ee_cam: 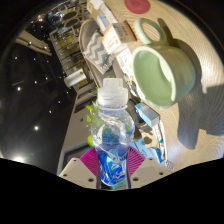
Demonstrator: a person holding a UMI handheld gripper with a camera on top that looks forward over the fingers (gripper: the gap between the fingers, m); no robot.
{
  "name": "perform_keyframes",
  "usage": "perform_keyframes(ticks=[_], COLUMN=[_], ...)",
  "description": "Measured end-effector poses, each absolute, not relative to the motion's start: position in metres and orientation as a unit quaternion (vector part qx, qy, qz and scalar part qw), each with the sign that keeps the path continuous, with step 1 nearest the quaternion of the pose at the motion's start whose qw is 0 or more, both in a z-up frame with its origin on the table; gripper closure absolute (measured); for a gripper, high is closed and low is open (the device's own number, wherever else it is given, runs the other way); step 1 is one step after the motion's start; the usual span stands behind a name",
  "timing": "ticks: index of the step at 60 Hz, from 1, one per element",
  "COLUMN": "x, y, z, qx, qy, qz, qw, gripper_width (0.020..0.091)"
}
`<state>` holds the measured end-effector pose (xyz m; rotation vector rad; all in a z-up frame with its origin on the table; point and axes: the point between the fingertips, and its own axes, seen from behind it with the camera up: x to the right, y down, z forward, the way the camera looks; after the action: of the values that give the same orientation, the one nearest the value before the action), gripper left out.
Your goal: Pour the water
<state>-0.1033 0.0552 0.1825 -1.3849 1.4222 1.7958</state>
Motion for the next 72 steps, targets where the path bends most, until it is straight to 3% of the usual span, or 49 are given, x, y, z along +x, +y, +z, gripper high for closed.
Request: perform_keyframes(ticks=[11,20,29,33,42,44,53,67,72], x=[-0.072,-0.001,0.082,0.114,0.179,0.190,0.213,0.221,0.224], y=[0.054,0.068,0.075,0.077,0.074,0.071,0.065,0.055,0.056], z=[0.226,0.271,0.281,0.268,0.201,0.178,0.126,0.071,0.075], qx=[-0.661,-0.723,-0.756,-0.766,-0.803,-0.809,-0.826,-0.839,-0.825], qy=[0.361,0.239,0.140,0.109,0.061,0.052,0.040,0.033,0.038], qz=[0.539,0.391,0.221,0.153,0.029,0.012,-0.010,-0.018,-0.016], qw=[0.377,0.516,0.600,0.614,0.593,0.585,0.563,0.543,0.563], gripper_width=[0.0777,0.0775,0.0774,0.0774,0.0775,0.0776,0.0772,0.0769,0.0743])
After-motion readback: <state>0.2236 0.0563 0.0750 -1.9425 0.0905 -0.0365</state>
